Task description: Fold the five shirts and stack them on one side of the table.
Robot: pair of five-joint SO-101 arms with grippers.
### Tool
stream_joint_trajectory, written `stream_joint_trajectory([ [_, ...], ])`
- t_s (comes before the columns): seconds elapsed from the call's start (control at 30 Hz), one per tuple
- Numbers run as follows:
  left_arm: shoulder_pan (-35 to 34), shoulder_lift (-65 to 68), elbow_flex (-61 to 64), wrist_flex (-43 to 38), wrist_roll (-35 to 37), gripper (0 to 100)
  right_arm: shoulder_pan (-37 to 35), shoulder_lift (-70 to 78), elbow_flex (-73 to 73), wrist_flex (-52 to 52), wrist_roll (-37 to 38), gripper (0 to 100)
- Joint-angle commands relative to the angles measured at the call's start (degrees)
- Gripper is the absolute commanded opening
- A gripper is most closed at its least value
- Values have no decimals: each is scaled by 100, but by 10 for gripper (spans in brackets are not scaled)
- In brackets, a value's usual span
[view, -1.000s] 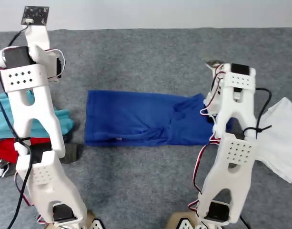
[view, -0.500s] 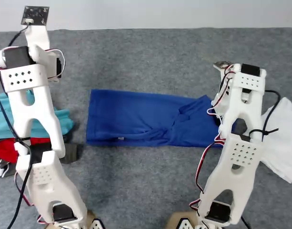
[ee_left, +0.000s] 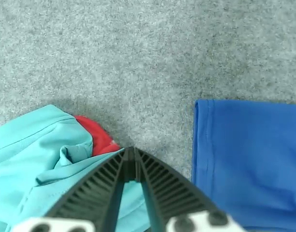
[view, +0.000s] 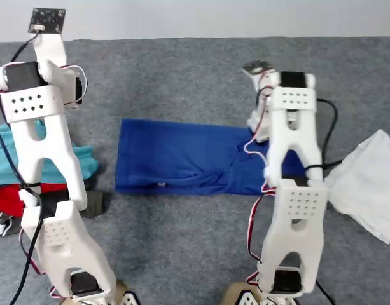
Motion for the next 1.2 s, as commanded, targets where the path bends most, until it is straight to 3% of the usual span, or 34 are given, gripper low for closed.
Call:
stream_joint_trajectory([
  [0.0, -9, -404, -40, 132, -53, 6, -84, 180, -281, -251, -53, 68],
  [0.33, 0, -404, -57, 132, -255, 6, -101, 347, -290, 523, -53, 65],
  [0.8, 0, -404, -57, 123, -369, 6, -171, 22, -273, 215, -53, 65],
  [1.07, 624, -334, 637, 123, -404, 9, 31, -989, -624, 787, -554, 64],
  [1.17, 844, -193, 1341, 123, -809, 41, 145, -1692, -369, 787, -563, 67],
])
